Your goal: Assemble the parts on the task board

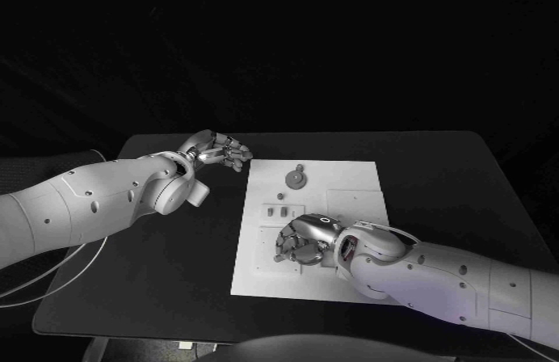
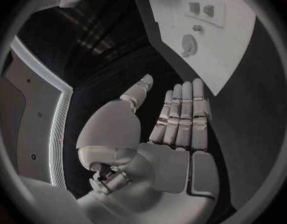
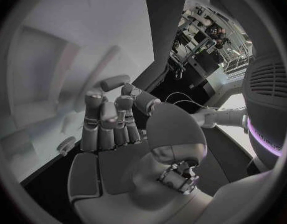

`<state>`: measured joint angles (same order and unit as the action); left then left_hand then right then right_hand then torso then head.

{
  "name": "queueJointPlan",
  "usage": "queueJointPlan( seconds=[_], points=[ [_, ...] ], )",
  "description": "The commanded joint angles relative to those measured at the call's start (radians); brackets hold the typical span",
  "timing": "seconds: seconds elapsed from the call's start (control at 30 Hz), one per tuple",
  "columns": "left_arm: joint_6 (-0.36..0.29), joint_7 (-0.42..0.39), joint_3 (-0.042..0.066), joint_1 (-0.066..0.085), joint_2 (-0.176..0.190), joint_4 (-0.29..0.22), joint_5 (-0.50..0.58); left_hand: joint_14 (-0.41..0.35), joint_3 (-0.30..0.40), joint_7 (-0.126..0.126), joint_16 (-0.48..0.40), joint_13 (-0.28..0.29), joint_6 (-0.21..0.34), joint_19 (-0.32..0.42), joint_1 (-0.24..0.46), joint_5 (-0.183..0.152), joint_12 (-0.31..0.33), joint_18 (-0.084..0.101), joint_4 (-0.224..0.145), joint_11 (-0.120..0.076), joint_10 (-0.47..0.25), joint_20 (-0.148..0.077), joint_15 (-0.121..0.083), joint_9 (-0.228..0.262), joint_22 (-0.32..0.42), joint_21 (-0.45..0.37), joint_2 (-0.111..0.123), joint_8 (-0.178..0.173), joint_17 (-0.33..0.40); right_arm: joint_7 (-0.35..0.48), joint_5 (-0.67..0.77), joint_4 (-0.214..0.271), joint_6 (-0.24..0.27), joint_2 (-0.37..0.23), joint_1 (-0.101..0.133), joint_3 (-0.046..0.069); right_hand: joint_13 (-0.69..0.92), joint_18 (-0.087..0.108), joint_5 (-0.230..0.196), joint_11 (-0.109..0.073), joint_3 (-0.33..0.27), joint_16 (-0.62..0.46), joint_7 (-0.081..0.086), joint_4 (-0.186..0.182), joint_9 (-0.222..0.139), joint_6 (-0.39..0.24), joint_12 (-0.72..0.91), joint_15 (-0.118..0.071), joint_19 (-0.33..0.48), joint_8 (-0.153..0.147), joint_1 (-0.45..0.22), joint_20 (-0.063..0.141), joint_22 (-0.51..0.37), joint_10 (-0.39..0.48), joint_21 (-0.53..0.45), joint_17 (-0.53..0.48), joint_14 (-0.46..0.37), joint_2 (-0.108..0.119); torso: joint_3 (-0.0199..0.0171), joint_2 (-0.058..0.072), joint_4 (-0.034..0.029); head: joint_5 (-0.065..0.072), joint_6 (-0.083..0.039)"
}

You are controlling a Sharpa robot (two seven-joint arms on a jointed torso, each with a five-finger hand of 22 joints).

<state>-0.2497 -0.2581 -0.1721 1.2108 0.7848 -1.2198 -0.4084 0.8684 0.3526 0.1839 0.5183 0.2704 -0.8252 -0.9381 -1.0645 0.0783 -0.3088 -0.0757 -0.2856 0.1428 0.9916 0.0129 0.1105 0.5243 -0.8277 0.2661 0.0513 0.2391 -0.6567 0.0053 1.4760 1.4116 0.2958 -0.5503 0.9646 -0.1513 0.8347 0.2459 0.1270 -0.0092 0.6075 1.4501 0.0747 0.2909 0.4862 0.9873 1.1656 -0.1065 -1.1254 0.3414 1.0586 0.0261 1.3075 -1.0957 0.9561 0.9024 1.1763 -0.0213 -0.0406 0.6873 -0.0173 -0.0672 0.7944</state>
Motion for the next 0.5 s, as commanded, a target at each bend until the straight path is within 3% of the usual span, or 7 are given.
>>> queueJointPlan(
  seconds=[0.03,0.27,0.5],
  points=[
    [0.010,-0.007,0.001,0.001,0.000,-0.003,-0.001,0.000,-0.007,-0.001,-0.005,-0.002,0.007,0.001,-0.009,-0.006,0.004,-0.018,-0.001,0.001,-0.004,0.006,0.008,0.000,-0.001,-0.006,-0.003,-0.006,-0.001,-0.007,0.017,0.002,-0.012,0.003,-0.001,0.000,0.001,0.016,0.000,-0.002,0.002,-0.003,0.025,0.001,0.001,0.015,-0.003,-0.006,0.003,-0.003,-0.006,0.006,0.015,-0.001,0.006,0.001,-0.001,0.007,0.0000,0.000,-0.0002,0.000,0.000],
    [0.010,-0.007,0.001,0.001,0.000,-0.003,-0.001,0.000,-0.007,-0.001,-0.006,-0.002,0.007,0.001,-0.009,-0.006,0.005,-0.018,-0.001,0.001,-0.004,0.006,0.008,0.000,-0.001,-0.006,-0.003,-0.006,-0.001,-0.019,0.029,0.002,-0.002,0.009,-0.001,0.000,0.002,0.016,-0.005,-0.001,0.000,-0.003,0.026,0.001,0.001,0.011,-0.004,-0.006,0.005,-0.005,0.003,0.006,0.015,0.001,0.006,0.002,-0.003,0.023,0.0000,0.000,-0.0003,0.001,0.000],
    [0.012,-0.006,0.001,0.001,0.001,-0.004,-0.001,0.000,-0.007,-0.001,-0.006,-0.002,0.007,0.001,-0.009,-0.006,0.005,-0.018,-0.001,0.001,-0.004,0.006,0.008,0.000,-0.001,-0.006,-0.003,-0.006,-0.002,-0.027,0.034,0.003,-0.006,0.013,-0.001,0.000,0.005,0.016,-0.017,0.001,-0.012,-0.003,0.029,0.002,-0.001,0.003,-0.005,-0.004,0.009,-0.010,0.018,0.006,0.016,0.007,0.006,0.003,-0.007,0.065,0.0002,0.000,-0.0004,0.001,0.001]
  ],
)
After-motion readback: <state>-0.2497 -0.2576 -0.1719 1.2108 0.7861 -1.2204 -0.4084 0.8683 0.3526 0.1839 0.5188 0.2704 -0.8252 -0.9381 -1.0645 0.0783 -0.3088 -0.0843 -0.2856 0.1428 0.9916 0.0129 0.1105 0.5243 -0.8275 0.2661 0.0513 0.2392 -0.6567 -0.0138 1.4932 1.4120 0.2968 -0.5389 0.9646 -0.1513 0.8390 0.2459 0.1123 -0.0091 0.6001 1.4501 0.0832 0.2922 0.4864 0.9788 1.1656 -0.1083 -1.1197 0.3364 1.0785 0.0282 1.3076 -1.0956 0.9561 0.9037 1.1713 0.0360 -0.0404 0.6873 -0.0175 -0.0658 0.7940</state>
